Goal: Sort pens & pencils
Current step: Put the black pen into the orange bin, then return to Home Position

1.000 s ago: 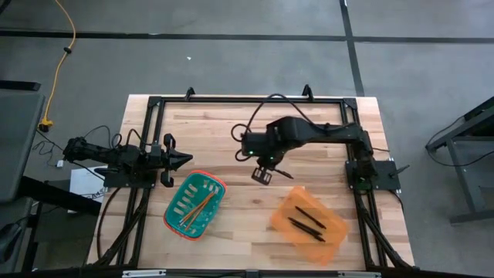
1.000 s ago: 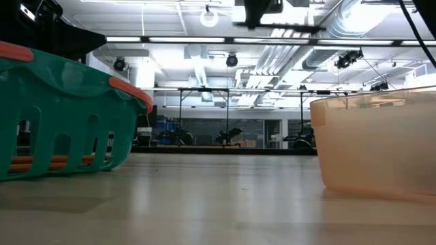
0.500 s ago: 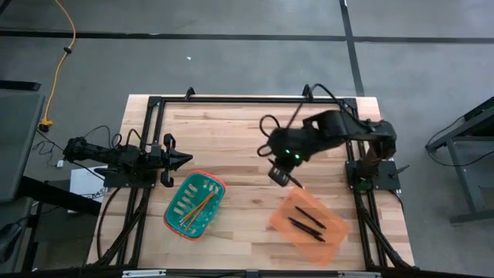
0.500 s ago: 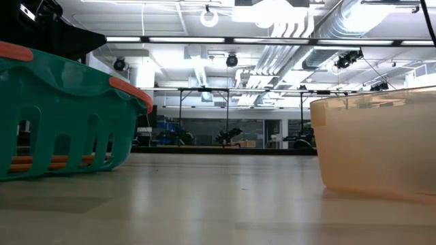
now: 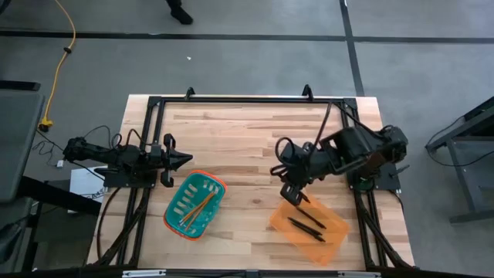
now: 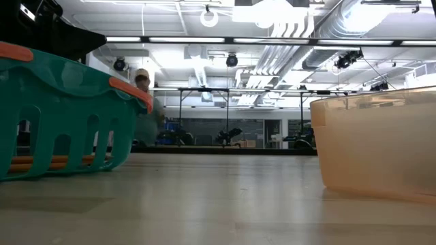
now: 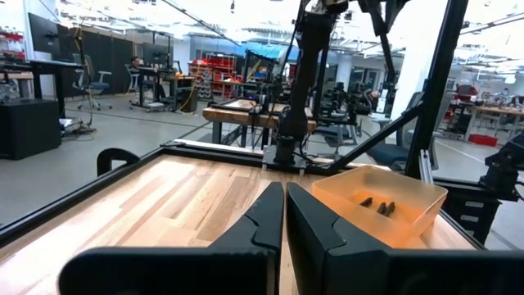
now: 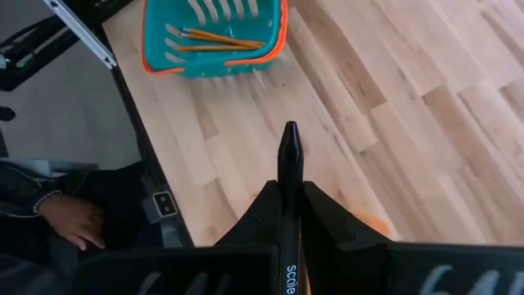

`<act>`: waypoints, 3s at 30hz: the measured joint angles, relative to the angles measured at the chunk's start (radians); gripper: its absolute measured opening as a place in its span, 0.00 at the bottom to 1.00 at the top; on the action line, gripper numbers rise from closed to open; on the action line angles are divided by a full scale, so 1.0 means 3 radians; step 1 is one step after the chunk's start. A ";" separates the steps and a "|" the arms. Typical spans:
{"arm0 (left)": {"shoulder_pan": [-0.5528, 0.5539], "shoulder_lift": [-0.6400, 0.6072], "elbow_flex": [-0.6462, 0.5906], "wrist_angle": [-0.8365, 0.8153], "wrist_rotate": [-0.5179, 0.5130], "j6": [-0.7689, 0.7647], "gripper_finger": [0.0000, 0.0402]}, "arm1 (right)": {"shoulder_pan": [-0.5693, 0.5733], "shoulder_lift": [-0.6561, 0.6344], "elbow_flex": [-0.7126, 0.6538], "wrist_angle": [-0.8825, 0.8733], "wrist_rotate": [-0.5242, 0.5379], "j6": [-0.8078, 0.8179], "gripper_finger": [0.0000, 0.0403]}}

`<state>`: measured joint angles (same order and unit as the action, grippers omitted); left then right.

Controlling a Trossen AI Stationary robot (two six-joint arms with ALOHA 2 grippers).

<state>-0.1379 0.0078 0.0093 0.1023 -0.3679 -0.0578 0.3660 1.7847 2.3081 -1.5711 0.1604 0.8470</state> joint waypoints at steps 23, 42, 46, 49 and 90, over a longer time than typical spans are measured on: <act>0.0001 0.0000 0.0000 -0.0001 0.0000 0.0001 0.01 | 0.0578 -0.0191 -0.1320 0.0365 -0.0144 0.1024 0.01; 0.0000 0.0000 0.0000 0.0000 0.0000 0.0000 0.01 | 0.0639 -0.1207 -0.4422 0.3110 -0.0719 0.1731 0.01; 0.0000 0.0000 0.0000 0.0000 0.0000 0.0001 0.01 | 0.0637 -0.1244 -0.4785 0.3423 -0.0754 0.1830 0.01; 0.0000 0.0000 0.0000 0.0000 0.0000 0.0000 0.01 | 0.0637 -0.1244 -0.5008 0.3654 -0.0824 0.1930 0.01; 0.0001 0.0000 0.0000 0.0000 0.0000 0.0001 0.01 | -0.0287 -0.3298 -0.5600 0.4275 0.0671 -0.1651 0.10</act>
<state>-0.1375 0.0078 0.0093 0.1024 -0.3679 -0.0574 0.2798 0.7953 0.6282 -0.2886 0.3616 0.3518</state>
